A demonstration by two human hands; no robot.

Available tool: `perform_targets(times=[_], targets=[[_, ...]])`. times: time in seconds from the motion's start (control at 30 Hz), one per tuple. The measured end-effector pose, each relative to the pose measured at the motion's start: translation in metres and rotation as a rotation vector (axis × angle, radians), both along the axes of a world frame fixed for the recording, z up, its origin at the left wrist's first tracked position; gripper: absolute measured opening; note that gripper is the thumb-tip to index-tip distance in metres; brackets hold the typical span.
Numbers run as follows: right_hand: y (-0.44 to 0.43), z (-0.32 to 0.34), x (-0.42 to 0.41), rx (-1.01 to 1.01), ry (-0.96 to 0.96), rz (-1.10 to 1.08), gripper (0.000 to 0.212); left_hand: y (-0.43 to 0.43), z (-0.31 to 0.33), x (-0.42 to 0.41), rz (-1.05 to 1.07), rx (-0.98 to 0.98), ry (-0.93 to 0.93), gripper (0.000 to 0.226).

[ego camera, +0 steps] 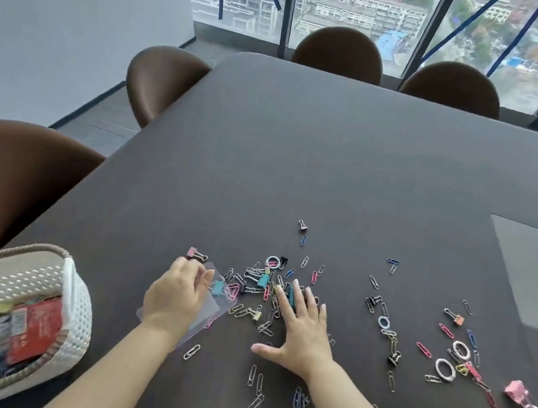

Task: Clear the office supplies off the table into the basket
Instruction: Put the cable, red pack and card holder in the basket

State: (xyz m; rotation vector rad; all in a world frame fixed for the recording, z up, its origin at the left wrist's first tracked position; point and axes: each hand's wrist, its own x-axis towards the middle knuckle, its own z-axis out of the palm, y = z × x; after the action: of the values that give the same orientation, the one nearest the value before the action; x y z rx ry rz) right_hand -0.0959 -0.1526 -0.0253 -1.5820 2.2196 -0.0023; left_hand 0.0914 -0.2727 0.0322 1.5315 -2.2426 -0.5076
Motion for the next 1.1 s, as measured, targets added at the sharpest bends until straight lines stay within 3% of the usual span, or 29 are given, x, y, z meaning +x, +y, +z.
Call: perform_targets(times=[0.2, 0.4, 0.53, 0.8, 1.1], targets=[[-0.057, -0.007, 0.048, -0.06, 0.069, 0.049, 0.103, 0.024, 0.022, 0.048, -0.032, -0.119, 0.15, 0.042], [-0.071, -0.011, 0.063, -0.191, 0.132, 0.033, 0.058, 0.051, 0.042, 0.095, -0.172, -0.246, 0.229, 0.015], [-0.062, -0.013, 0.075, -0.306, 0.132, -0.014, 0.041, 0.059, 0.045, 0.108, -0.138, -0.239, 0.278, 0.014], [-0.065, 0.0, 0.083, -0.063, 0.186, -0.063, 0.041, 0.061, 0.044, 0.129, -0.092, -0.165, 0.278, 0.02], [-0.044, -0.006, 0.089, -0.091, 0.25, -0.08, 0.046, 0.067, 0.031, 0.144, -0.128, -0.085, 0.262, 0.021]])
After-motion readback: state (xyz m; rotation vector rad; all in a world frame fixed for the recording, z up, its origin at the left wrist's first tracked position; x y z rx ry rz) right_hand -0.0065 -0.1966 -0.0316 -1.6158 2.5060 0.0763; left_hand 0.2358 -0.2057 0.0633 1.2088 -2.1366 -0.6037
